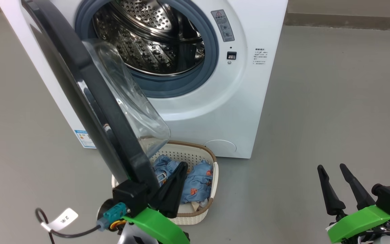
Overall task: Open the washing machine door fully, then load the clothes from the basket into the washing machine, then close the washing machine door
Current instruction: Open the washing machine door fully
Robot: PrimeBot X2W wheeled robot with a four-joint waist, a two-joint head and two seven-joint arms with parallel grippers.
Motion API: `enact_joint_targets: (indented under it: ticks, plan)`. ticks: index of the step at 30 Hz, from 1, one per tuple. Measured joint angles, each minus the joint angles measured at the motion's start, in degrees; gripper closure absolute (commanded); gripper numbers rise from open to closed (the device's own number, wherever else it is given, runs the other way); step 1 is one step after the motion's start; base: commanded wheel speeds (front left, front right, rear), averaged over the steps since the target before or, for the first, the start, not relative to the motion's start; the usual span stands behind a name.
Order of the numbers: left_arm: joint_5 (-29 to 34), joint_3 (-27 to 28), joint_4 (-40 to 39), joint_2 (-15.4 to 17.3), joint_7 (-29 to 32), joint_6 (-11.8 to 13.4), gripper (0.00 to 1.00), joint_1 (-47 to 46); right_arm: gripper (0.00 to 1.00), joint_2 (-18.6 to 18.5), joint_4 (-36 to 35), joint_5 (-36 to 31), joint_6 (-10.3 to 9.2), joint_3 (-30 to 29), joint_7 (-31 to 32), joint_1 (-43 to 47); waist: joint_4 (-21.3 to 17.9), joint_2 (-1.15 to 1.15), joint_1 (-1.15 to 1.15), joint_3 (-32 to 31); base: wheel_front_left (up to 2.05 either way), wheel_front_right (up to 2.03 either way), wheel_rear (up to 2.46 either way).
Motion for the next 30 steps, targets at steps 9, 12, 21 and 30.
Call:
enact_joint_targets:
  ticks: [9, 12, 21, 30]
  plan:
    - [-1.4, 0.7, 7.3, -0.1, -2.1, 1.1, 1.00, -1.6, 0.00, -0.1, -0.4, -0.4, 0.00, -0.1, 0.0, 0.0, 0.6, 0.00, 0.00, 0.3, 0.00, 0.00, 0.00]
    - [-1.6, 1.3, 8.8, -0.1, -3.0, 1.5, 1.00, -1.6, 0.00, -0.1, -0.5, -0.4, 0.00, -0.2, 0.0, 0.0, 0.9, 0.00, 0.00, 0.3, 0.00, 0.00, 0.00]
    - [-2.9, 2.2, 11.8, -0.2, -4.6, 1.5, 1.00, -2.2, 0.00, -0.4, -0.8, -0.6, 0.00, -0.4, 0.0, 0.0, 2.4, 0.00, 0.00, 0.2, 0.00, 0.00, 0.00]
    - [-3.4, 2.2, 12.7, -0.4, -5.6, 1.5, 1.00, -2.2, 0.00, -0.6, -1.1, -2.0, 0.00, -0.4, 0.0, 0.0, 4.9, 0.00, 0.00, -0.1, 0.00, 0.00, 0.00]
